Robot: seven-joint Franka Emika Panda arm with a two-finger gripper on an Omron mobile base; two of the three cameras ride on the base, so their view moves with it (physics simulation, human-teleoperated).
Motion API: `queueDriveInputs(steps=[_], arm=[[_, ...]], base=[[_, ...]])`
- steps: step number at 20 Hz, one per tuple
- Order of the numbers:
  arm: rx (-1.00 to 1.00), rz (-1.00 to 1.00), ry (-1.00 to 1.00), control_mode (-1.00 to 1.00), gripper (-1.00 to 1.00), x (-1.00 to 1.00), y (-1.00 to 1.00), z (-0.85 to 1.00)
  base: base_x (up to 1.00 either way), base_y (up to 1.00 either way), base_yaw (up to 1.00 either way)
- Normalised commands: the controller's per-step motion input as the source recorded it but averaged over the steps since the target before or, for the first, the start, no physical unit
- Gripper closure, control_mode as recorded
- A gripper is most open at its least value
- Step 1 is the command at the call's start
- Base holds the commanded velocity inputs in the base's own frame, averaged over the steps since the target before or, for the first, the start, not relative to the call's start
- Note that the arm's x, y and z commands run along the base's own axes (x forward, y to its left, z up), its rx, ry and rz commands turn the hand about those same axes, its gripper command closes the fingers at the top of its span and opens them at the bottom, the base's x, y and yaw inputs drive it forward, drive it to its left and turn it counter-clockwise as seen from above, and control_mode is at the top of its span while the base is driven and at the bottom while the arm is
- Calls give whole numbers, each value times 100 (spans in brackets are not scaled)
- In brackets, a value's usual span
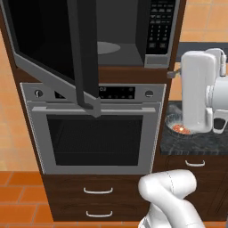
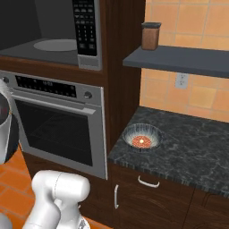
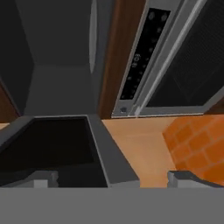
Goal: Open the microwave, place the bowl with waffle inside the microwave, then close the microwave door and turn it on.
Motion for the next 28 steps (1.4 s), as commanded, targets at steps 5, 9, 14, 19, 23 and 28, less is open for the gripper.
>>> queueDriveInputs(steps=[5, 9, 14, 19, 23, 28], arm=[[9, 32, 5, -100, -100, 74, 44, -5], [5, 27, -4, -100, -100, 55, 75, -17], [7, 28, -9, -100, -100, 13, 81, -5], [2, 23, -11, -100, -100, 4, 64, 0], [0, 20, -14, -100, -100, 25, 36, 0], [-4, 17, -19, -100, -100, 4, 70, -5]], base=[[0, 0, 0], [0, 0, 0], [0, 0, 0], [0, 0, 0], [0, 0, 0], [0, 0, 0]])
